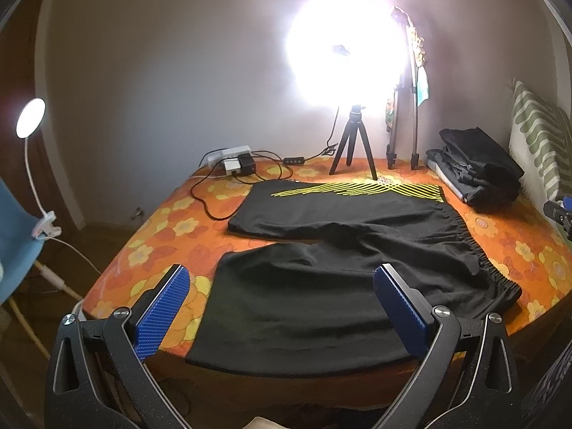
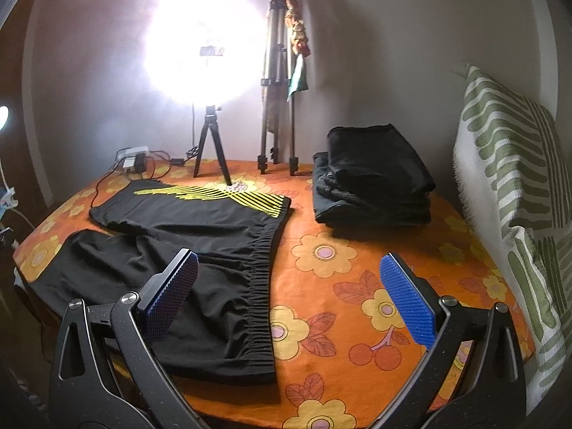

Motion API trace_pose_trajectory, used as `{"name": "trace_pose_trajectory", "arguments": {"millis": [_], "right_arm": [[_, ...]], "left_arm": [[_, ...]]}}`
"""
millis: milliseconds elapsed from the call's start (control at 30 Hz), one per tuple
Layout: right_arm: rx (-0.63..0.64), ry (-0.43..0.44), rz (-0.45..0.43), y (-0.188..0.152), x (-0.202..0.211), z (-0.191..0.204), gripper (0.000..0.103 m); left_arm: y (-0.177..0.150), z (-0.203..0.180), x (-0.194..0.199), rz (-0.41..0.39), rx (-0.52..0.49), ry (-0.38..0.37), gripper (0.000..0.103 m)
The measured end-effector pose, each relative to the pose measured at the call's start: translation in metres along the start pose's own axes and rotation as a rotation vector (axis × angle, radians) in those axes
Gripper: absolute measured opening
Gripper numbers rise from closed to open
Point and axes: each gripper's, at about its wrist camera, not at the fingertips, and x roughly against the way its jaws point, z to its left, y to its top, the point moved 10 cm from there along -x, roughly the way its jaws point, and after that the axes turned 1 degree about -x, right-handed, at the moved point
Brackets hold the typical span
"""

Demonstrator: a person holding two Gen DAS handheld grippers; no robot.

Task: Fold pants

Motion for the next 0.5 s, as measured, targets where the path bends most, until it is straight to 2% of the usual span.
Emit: {"name": "trace_pose_trajectory", "arguments": {"millis": [200,267,400,500], "right_arm": [[0.067,0.042,0.009,-0.006,-0.002,0.019,0.103],[0.082,0.059,0.009,-0.008,-0.002,0.025,0.103],[0.123,0.129,0.018,-0.013,-0.002,0.043,0.099],[0.163,0.18,0.025,-0.02,-0.003,0.057,0.099]], "left_arm": [[-0.008,0.01,-0.001,0.021,0.013,0.0,0.097],[-0.012,0.016,-0.003,0.038,0.032,-0.013,0.092],[-0.028,0.027,-0.012,0.097,0.076,-0.061,0.085],[-0.044,0.036,-0.019,0.157,0.1,-0.086,0.075]]}}
